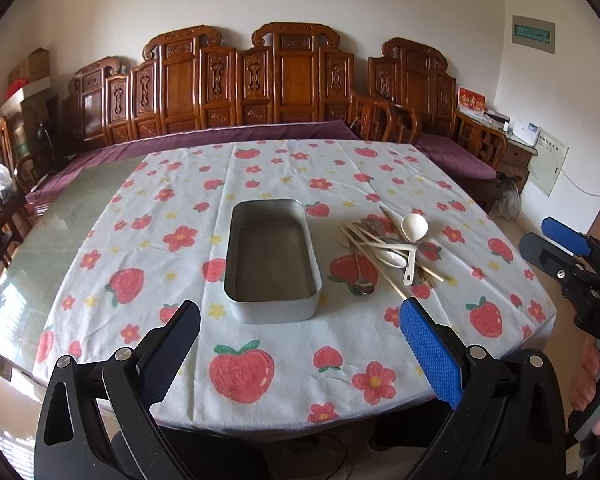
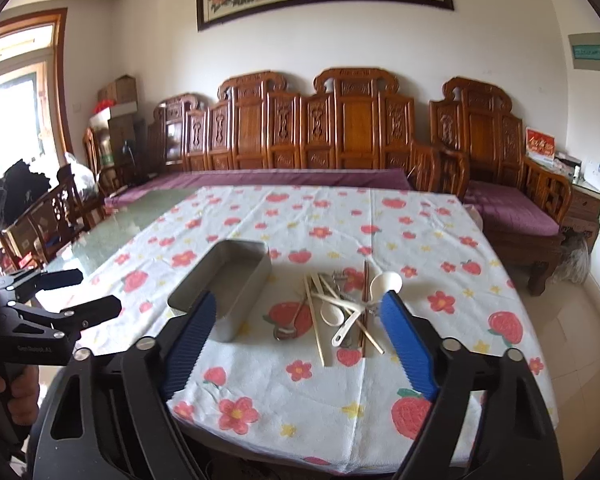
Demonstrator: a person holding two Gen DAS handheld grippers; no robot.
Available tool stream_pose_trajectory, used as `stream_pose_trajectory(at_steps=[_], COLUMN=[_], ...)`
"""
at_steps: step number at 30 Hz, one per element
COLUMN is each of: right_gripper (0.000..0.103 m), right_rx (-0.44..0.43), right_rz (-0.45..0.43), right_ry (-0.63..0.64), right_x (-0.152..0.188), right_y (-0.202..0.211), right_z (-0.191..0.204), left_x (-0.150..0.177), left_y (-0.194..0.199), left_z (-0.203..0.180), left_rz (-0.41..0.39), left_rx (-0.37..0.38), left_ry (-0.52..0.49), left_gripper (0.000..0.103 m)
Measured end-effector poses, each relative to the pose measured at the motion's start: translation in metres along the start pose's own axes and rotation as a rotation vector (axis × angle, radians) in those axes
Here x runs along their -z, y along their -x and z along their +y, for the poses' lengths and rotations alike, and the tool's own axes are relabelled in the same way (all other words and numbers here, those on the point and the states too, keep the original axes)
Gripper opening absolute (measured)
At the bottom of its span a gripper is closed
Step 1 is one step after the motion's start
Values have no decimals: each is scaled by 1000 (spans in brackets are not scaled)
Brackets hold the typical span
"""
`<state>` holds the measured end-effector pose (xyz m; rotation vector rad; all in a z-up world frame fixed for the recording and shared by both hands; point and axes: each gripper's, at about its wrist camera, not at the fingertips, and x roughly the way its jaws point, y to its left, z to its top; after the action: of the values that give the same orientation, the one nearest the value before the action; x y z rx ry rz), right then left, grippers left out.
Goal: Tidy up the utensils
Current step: 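Grasp a wooden chopstick with the right tool while the left tool reaches toward a metal spoon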
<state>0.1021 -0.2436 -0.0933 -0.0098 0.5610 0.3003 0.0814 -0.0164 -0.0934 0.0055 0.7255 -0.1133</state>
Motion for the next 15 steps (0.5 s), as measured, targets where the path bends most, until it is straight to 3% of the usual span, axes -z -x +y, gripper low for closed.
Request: stream_pose_trajectory(at_steps=[5,11,15], right_gripper=[62,58,49], right_rx=[-8,-2,-21], right_rz=[86,180,224], right_ry=[0,16,16], right_x=[12,22,26], right_y=[-42,-88,-117], right_z=[-13,-31,-41], left_x=[-5,-13,-17], left_y=[-25,-49,-69], left_z=[2,-3,-7], left_rz=[27,51,72], left_rx=[9,14,21], left_ry=[-4,-37,-52], left_gripper=[97,97,97])
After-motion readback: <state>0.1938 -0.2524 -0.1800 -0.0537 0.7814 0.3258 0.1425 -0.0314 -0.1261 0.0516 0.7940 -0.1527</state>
